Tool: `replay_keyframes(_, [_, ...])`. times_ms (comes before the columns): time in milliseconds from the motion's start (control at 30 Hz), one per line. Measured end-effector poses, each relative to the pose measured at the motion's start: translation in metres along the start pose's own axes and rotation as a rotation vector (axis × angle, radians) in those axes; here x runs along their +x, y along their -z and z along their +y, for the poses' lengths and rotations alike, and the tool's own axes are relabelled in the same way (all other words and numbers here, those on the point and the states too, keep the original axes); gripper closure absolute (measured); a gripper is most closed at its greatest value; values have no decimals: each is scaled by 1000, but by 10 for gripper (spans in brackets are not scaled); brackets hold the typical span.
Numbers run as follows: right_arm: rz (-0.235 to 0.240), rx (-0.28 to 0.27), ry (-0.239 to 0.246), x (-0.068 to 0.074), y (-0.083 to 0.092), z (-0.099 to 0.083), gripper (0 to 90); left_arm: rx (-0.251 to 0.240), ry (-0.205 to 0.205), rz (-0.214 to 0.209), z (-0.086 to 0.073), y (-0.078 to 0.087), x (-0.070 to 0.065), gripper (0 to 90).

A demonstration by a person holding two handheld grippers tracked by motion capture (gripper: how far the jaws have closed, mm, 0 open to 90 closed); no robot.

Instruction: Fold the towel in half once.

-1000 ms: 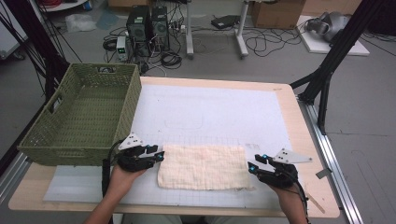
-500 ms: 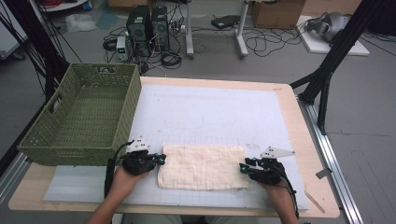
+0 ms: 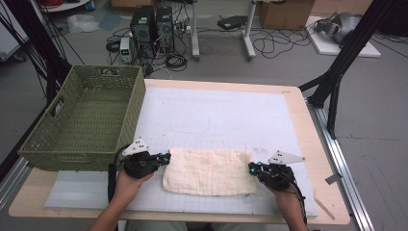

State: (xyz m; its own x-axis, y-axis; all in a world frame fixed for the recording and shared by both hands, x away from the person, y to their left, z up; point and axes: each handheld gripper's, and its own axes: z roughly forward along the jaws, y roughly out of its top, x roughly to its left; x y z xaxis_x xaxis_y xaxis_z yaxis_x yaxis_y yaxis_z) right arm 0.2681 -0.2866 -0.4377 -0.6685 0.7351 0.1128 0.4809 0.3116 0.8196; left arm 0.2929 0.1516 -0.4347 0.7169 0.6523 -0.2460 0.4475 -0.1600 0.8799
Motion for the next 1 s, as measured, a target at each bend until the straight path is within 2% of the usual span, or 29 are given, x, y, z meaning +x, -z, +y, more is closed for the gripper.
replay_keyframes(100, [1, -31, -3, 1, 4, 3, 854, -30, 6, 16, 3, 2, 1, 894])
replay_keyframes(200, [-23, -46, -9, -1, 4, 4, 858, -33, 11, 46, 4, -1, 5, 895])
replay_keyframes(333, [-63, -24, -26, -5, -1, 4, 862, -26, 28, 86, 3, -6, 9, 895])
replay_keyframes(467, [-103, -16, -35, -5, -9, 6, 862, -24, 51, 106, 4, -8, 13, 895])
replay_keyframes(567, [-135, 7, -27, -5, -17, 9, 862, 34, 63, 114, 2, -11, 12, 895])
replay_keyframes(633, [-156, 42, -14, -5, -22, 7, 861, 75, 92, 109, 0, -12, 12, 894])
replay_keyframes(700, [-180, 66, 10, -4, -25, 6, 854, 103, 83, 115, -2, -12, 9, 894])
replay_keyframes(733, [-180, 64, -3, -5, -25, 6, 836, 117, 79, 115, -3, -13, 8, 893])
replay_keyframes(767, [-199, 62, -3, -5, -24, 6, 807, 128, 70, 120, -4, -13, 7, 893])
replay_keyframes(867, [-216, 43, -12, -7, -20, 7, 750, 129, 51, 128, -4, -12, 5, 881])
replay_keyframes(900, [-218, 34, -17, -7, -17, 7, 726, 121, 43, 134, -3, -11, 4, 856])
replay_keyframes(1000, [-185, -9, -26, -8, -9, 10, 626, 74, 31, 141, 0, -9, 6, 701])
